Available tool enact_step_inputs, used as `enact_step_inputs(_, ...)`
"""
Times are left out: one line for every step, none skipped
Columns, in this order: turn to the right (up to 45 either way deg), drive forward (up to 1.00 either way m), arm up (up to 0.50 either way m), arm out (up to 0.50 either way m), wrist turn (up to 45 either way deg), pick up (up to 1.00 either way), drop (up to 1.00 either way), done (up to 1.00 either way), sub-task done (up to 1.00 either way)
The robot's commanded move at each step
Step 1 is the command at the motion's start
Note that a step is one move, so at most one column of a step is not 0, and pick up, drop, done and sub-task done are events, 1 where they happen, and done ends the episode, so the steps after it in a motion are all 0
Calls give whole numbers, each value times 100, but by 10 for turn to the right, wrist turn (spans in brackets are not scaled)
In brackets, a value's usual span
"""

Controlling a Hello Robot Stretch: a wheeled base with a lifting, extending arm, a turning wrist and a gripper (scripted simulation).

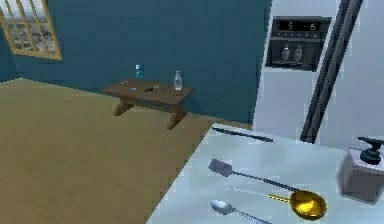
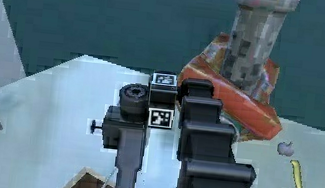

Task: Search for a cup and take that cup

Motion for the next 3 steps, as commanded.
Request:
enact_step_inputs(0,0,0,0,450,0,0,0,0)
enact_step_inputs(0,0,0,0,450,0,0,0,0)
enact_step_inputs(0,0,0,0,450,0,0,0,0)
